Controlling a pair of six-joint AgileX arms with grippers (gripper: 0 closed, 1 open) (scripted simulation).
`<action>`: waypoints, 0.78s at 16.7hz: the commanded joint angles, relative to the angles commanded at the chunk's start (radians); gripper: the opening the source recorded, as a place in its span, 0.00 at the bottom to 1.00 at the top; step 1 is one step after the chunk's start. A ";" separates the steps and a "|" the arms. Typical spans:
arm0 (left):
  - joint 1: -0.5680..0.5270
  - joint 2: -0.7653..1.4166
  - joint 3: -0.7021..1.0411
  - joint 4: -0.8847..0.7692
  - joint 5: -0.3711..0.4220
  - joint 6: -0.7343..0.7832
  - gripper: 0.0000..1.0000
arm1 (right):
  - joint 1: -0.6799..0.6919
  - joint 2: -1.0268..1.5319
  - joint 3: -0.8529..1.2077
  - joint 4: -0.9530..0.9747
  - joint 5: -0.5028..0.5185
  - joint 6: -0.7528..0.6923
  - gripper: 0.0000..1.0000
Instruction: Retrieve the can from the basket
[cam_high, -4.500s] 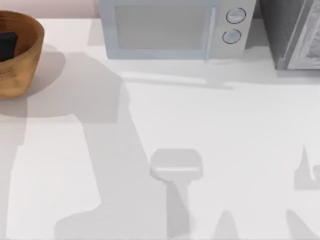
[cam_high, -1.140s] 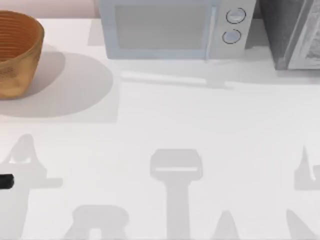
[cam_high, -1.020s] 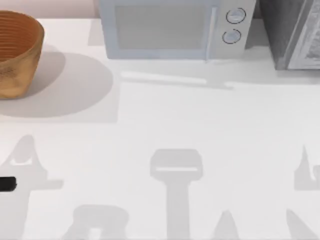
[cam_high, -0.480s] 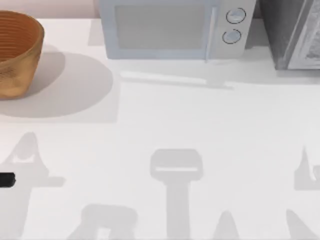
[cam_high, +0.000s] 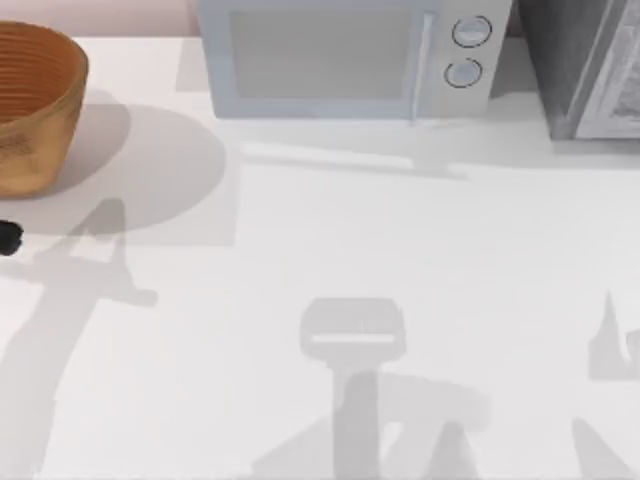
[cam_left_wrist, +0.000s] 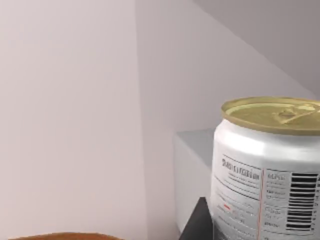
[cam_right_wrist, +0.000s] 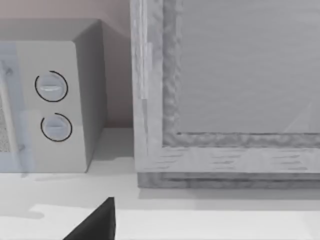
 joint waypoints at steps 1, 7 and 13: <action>-0.003 0.091 0.048 0.064 0.047 0.001 0.00 | 0.000 0.000 0.000 0.000 0.000 0.000 1.00; -0.045 0.680 0.352 0.456 0.375 0.005 0.00 | 0.000 0.000 0.000 0.000 0.000 0.000 1.00; -0.111 1.255 0.591 0.749 0.722 0.009 0.00 | 0.000 0.000 0.000 0.000 0.000 0.000 1.00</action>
